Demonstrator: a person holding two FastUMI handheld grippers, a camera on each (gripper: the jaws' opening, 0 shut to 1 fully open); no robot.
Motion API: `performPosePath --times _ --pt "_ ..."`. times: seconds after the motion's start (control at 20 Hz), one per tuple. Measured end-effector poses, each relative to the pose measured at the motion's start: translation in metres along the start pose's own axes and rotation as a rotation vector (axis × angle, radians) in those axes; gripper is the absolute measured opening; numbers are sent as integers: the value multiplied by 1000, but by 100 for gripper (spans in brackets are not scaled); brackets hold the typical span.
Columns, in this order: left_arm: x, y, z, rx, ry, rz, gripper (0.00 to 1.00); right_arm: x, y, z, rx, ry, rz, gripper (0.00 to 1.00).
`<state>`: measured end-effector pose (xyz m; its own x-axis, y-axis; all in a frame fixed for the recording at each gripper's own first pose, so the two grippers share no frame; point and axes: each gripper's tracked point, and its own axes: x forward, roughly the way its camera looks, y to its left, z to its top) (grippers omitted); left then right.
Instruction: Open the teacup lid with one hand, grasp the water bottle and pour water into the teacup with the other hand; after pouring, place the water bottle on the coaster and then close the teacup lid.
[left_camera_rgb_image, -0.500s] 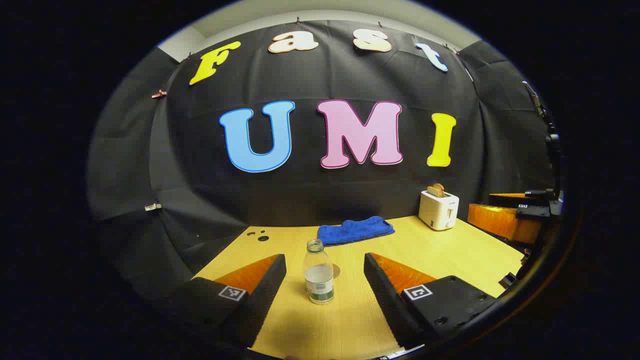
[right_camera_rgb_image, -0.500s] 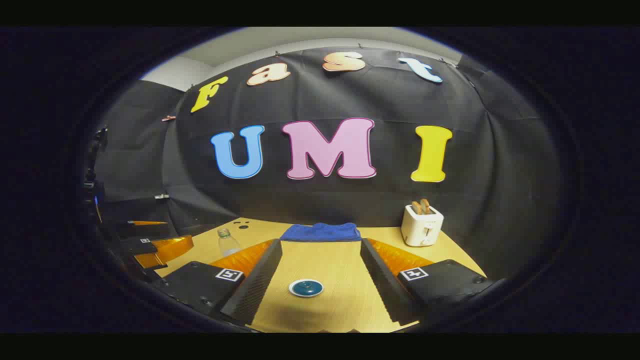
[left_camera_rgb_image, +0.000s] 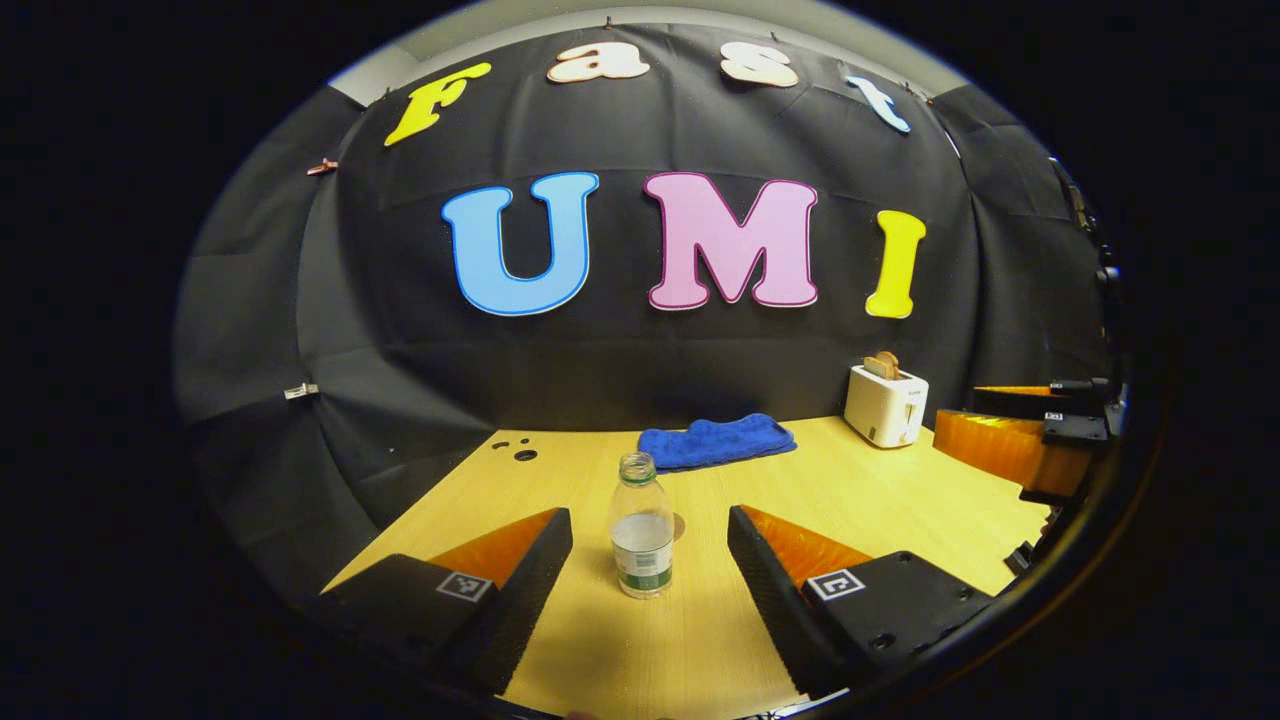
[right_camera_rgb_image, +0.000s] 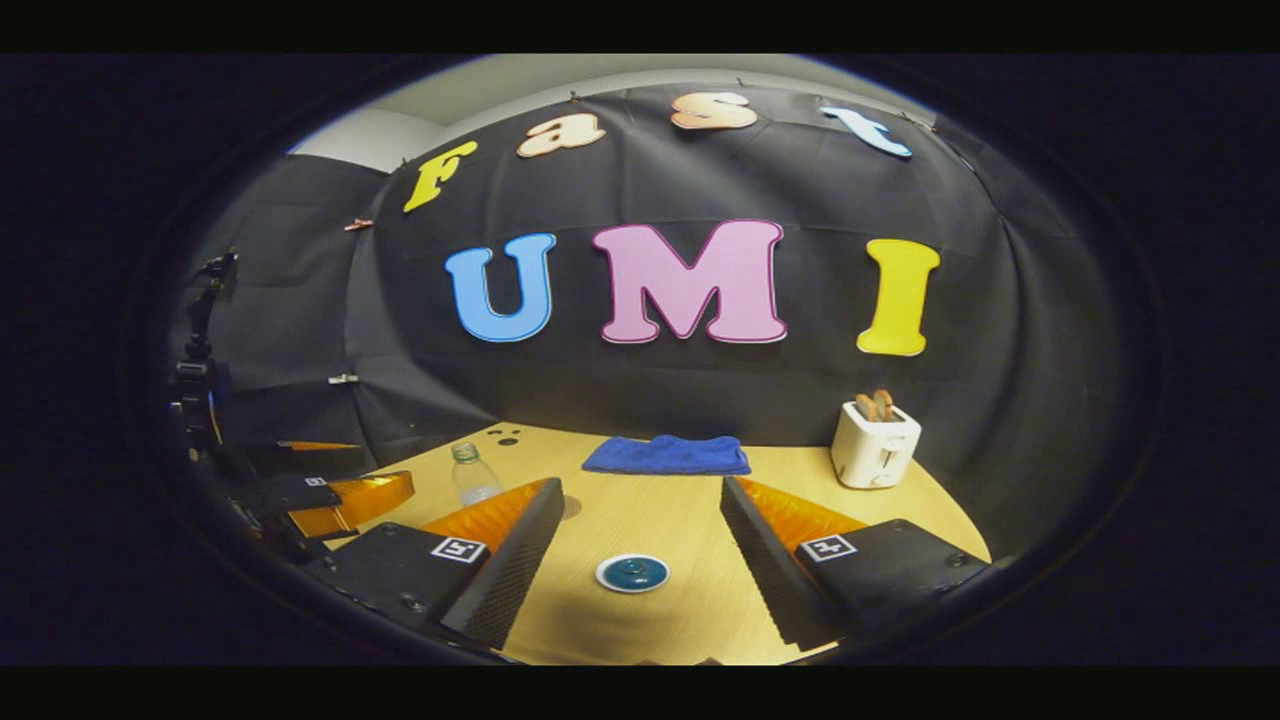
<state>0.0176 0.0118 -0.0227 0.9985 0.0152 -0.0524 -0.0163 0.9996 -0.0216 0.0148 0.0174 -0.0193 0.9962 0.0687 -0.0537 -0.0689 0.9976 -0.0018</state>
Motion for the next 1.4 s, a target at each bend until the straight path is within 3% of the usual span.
performPosePath --times 0.4,0.95,1.4 --pt "8 11 -26 4 32 21 98 30 16 -48 -18 74 30 98" --pt "43 17 -105 -48 123 20 99 98 -2 -161 -63 139 -31 98" --pt "57 12 -136 -55 138 7 99 113 -2 -189 -56 141 -22 94"
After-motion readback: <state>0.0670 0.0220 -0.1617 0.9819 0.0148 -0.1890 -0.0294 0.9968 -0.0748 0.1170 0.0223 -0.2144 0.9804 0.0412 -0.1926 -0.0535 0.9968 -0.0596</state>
